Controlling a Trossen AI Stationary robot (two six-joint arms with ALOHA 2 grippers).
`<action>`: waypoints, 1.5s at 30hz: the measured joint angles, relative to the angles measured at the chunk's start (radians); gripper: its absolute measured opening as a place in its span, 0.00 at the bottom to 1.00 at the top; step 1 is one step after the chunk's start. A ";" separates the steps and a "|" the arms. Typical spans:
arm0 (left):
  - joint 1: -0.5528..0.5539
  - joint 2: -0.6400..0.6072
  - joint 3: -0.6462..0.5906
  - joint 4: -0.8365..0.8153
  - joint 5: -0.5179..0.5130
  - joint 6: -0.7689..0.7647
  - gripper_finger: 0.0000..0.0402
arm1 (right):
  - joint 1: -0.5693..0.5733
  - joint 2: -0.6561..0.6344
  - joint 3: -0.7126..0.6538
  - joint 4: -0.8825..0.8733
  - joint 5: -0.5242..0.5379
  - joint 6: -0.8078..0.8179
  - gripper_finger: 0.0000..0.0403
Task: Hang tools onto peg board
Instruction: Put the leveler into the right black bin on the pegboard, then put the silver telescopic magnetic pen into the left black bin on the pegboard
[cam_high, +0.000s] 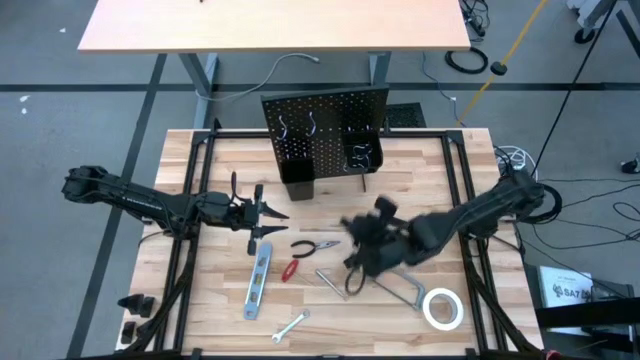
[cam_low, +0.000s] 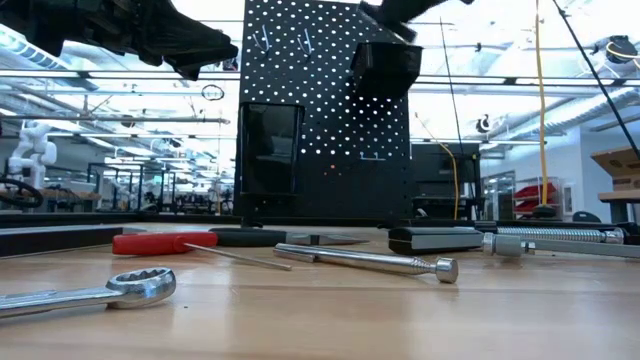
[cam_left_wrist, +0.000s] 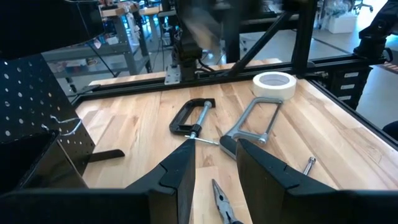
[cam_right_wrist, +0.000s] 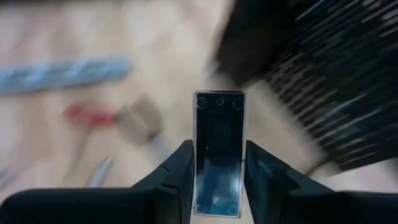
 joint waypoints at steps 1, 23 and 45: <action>0.000 0.000 0.000 0.000 0.000 0.000 0.30 | -0.018 -0.022 0.001 0.002 0.050 -0.025 0.25; 0.000 0.000 0.000 -0.008 0.000 0.001 0.30 | -0.424 -0.191 0.001 0.295 0.049 -0.414 0.27; -0.001 0.000 0.000 -0.012 0.000 -0.028 0.30 | -0.484 -0.185 0.001 0.270 0.003 -0.407 0.52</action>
